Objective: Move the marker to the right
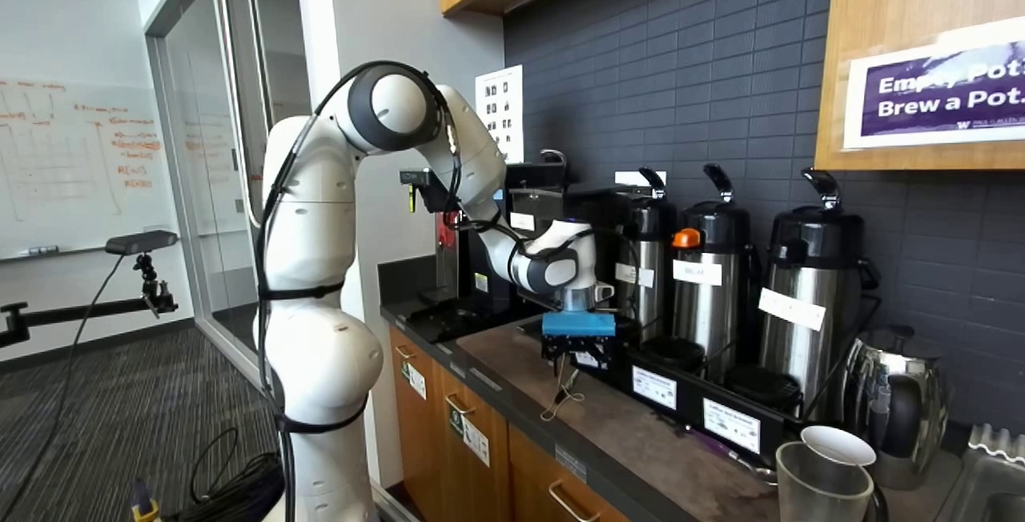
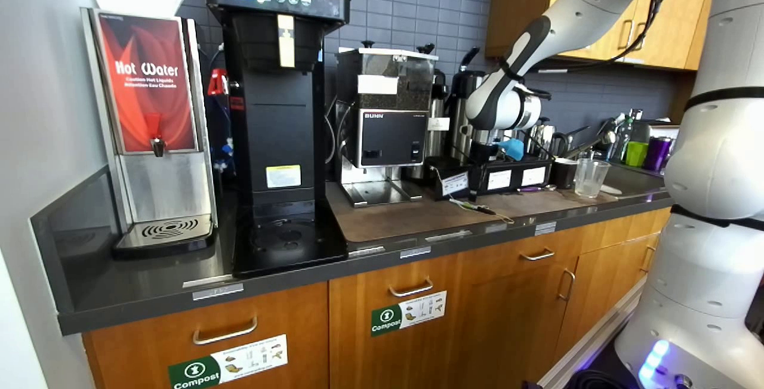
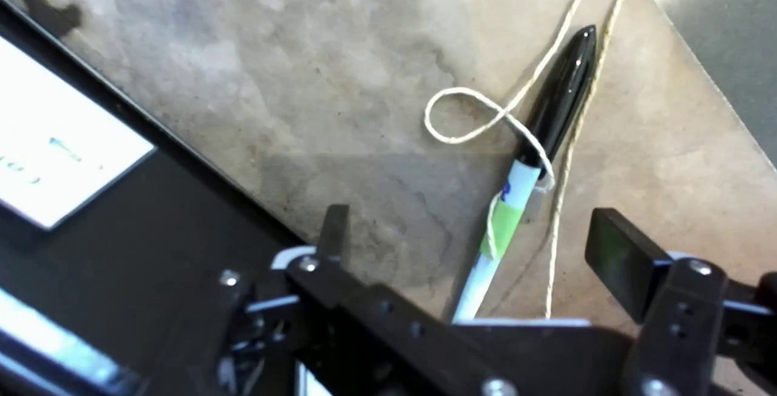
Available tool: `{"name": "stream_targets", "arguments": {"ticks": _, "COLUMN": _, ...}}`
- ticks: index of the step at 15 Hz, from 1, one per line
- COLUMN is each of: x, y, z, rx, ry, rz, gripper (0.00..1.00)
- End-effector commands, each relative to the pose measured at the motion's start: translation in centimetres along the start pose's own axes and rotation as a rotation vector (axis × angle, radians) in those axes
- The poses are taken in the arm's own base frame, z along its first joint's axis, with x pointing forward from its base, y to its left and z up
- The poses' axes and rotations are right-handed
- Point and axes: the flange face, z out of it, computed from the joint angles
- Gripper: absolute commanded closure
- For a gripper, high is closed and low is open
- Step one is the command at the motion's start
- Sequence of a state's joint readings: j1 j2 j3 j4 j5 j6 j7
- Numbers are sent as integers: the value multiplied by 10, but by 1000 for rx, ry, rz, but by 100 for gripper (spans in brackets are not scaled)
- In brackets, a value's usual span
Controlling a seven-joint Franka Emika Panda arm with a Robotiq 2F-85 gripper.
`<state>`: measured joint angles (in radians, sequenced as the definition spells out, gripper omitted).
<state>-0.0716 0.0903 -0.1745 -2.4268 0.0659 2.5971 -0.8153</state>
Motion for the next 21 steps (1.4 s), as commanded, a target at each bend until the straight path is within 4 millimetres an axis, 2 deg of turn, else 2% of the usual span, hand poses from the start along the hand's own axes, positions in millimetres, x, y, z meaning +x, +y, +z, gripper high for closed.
{"name": "stream_targets", "arguments": {"ticks": 1, "x": 3, "y": 2, "z": 2, "rx": 28, "ry": 4, "rz": 61, "gripper": 0}}
{"name": "stream_targets", "arguments": {"ticks": 15, "x": 2, "y": -14, "z": 23, "rx": 98, "ry": 25, "rz": 131, "gripper": 0}}
{"name": "stream_targets", "arguments": {"ticks": 17, "x": 2, "y": -15, "z": 25, "rx": 96, "ry": 19, "rz": 127, "gripper": 26}}
{"name": "stream_targets", "arguments": {"ticks": 21, "x": 1, "y": -13, "z": 22, "rx": 91, "ry": 24, "rz": 130, "gripper": 54}}
